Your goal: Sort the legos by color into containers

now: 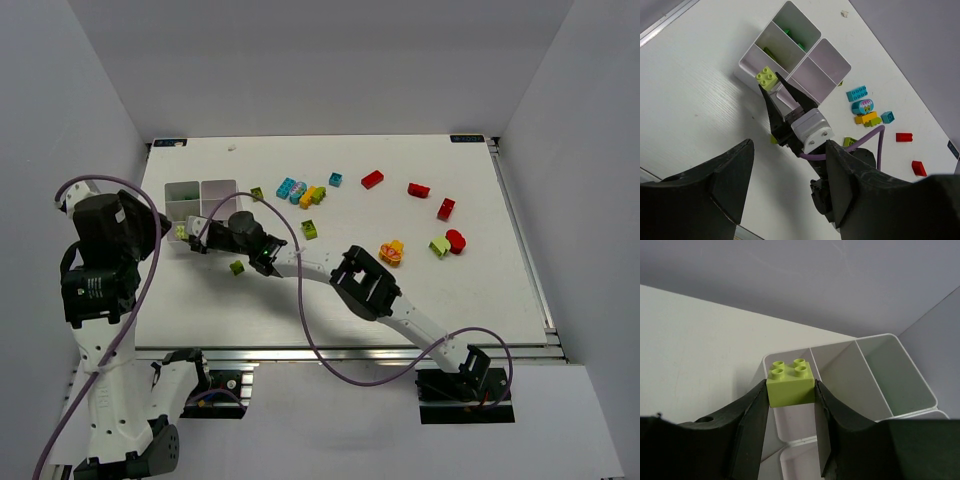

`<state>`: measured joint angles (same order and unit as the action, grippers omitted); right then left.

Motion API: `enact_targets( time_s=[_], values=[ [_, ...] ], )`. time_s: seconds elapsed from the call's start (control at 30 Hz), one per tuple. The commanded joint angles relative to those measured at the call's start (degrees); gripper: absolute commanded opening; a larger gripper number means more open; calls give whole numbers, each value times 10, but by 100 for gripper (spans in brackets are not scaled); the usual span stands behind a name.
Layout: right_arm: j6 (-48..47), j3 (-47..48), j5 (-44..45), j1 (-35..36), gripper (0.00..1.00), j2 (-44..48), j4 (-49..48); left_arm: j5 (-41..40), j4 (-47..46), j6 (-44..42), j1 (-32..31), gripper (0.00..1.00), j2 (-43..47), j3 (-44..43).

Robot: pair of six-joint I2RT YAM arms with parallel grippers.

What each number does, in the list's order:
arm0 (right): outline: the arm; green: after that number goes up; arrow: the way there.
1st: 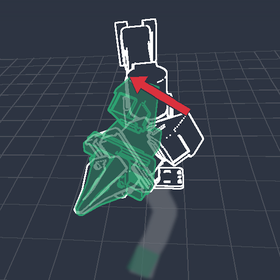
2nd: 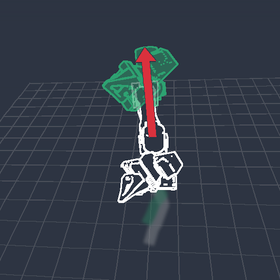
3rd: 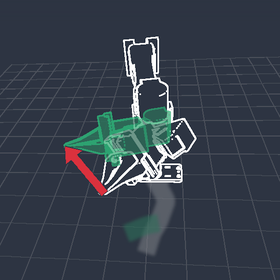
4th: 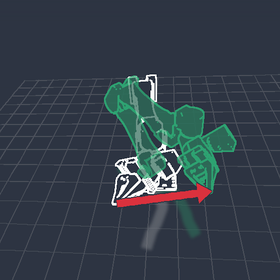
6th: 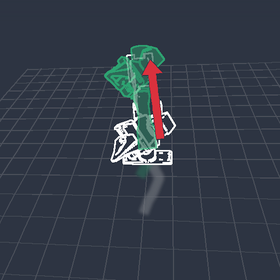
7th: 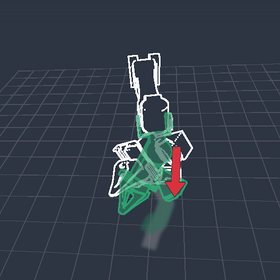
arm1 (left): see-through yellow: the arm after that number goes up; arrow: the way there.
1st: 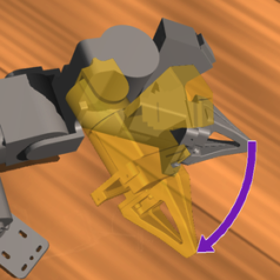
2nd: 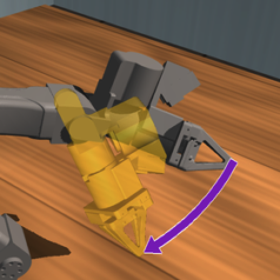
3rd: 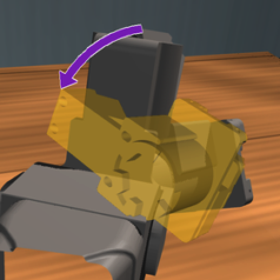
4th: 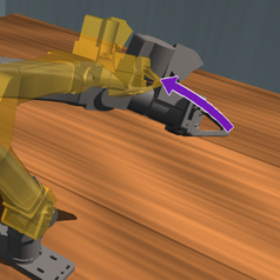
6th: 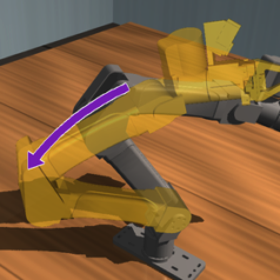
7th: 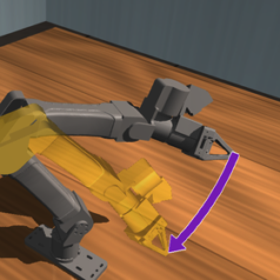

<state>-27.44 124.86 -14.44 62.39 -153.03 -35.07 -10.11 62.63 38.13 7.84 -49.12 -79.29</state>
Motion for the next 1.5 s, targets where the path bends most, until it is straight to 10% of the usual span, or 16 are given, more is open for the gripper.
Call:
enact_targets(
  time_s=[0.0,0.17,0.37,0.7,0.9,1.07,1.23,1.47],
  values=[
    [-24,33,12,2,0,-12,-42,1,7,-5,3,69,8,3],
    [-35,37,14,4,9,-28,-43,0,9,-6,3,69,8,4],
    [-42,20,13,5,49,-24,-62,3,8,-4,3,69,8,9],
    [-42,-25,1,5,63,18,-85,21,-12,0,3,68,14,21],
    [-60,-218,7,2,89,183,-156,98,-66,-15,3,43,37,50],
    [-10,-367,-76,-39,89,338,-102,206,-135,-10,3,34,68,119],
    [50,-430,-199,-128,83,456,64,274,-190,19,3,55,76,197],
    [107,-495,-227,-274,0,548,330,307,-221,41,-16,67,41,287]
  ],
)
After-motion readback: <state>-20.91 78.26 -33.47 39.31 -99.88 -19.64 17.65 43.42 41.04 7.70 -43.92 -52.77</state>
